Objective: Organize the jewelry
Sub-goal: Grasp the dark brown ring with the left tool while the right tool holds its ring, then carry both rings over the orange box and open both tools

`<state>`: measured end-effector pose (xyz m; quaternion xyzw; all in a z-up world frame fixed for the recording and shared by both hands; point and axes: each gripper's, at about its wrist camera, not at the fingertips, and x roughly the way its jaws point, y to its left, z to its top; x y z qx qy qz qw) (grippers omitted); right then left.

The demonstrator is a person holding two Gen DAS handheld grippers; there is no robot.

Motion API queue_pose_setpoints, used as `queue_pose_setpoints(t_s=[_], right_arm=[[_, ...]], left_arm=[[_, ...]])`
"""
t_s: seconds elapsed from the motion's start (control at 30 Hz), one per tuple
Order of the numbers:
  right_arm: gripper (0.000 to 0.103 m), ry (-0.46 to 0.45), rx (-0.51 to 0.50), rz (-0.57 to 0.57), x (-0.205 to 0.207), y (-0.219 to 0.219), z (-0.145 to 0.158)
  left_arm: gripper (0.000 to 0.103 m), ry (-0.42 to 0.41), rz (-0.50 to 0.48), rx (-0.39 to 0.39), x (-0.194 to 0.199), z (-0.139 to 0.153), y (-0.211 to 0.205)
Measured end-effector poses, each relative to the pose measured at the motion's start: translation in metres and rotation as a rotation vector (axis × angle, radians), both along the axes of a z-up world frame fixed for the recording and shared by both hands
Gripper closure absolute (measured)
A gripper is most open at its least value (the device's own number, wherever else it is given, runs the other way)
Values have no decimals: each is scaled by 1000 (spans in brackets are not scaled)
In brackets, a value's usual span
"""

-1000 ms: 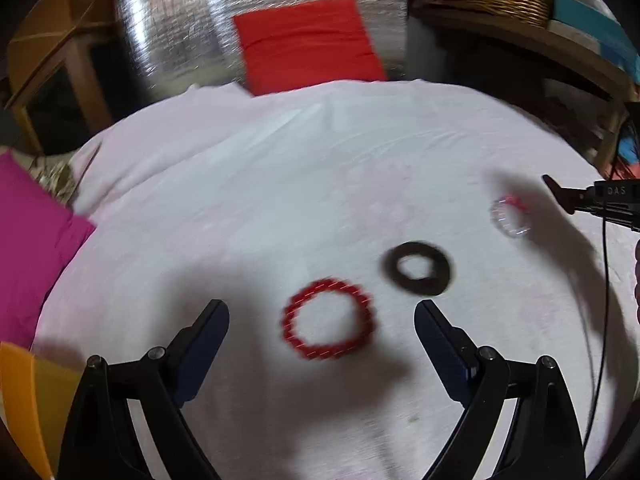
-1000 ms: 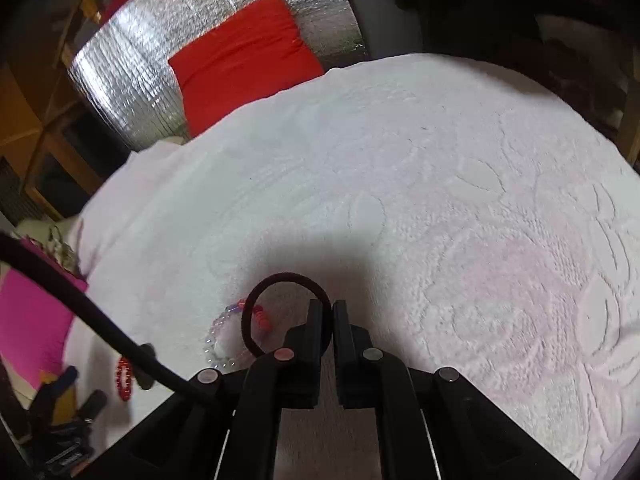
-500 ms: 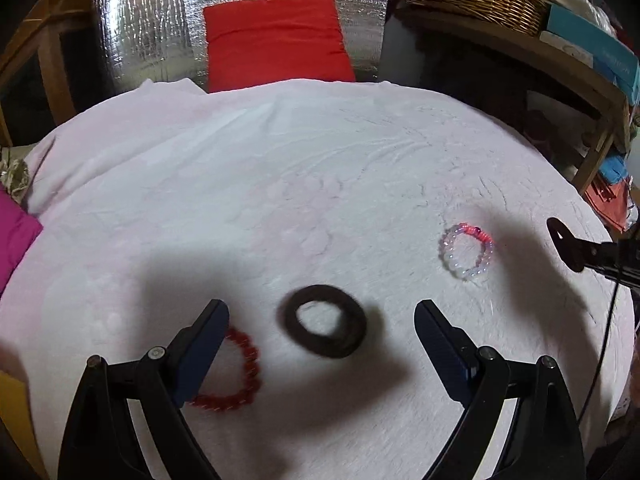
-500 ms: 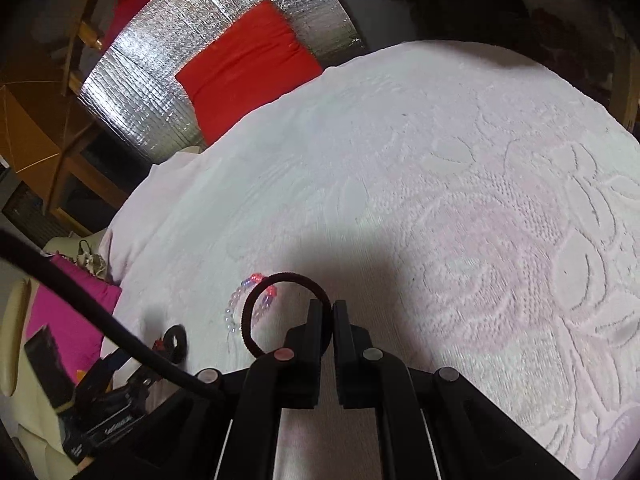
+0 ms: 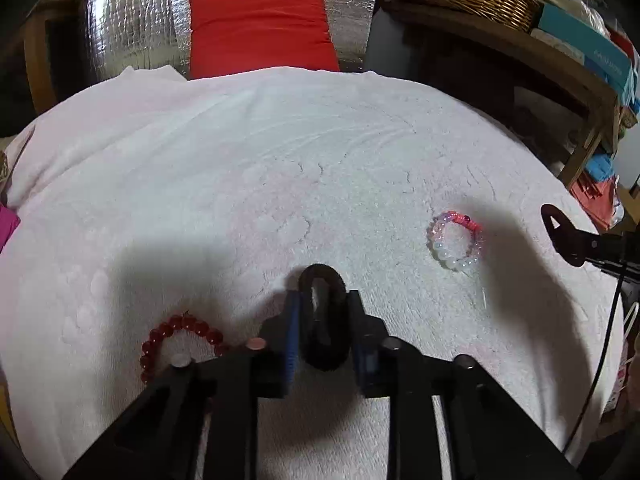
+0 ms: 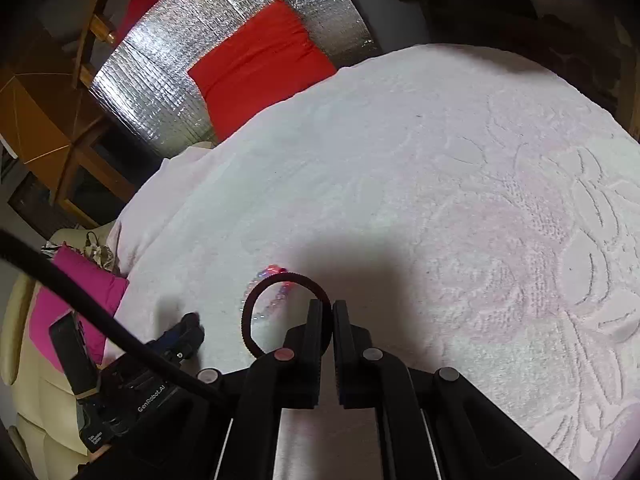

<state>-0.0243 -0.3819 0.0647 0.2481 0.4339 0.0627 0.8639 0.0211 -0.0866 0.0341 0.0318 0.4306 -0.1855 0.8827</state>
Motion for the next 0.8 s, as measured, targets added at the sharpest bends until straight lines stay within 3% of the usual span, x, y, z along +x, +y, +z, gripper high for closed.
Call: queue_pose_setpoints(t_s=[0.4,0.8], right_arm=[[97,-82,22,106,-3,53,18],[97,-109,18,223,-14,119,19]], left_arm=[[87,-95,57,-60,-35,51,37],[87,-123,227,32,-57,67,104]])
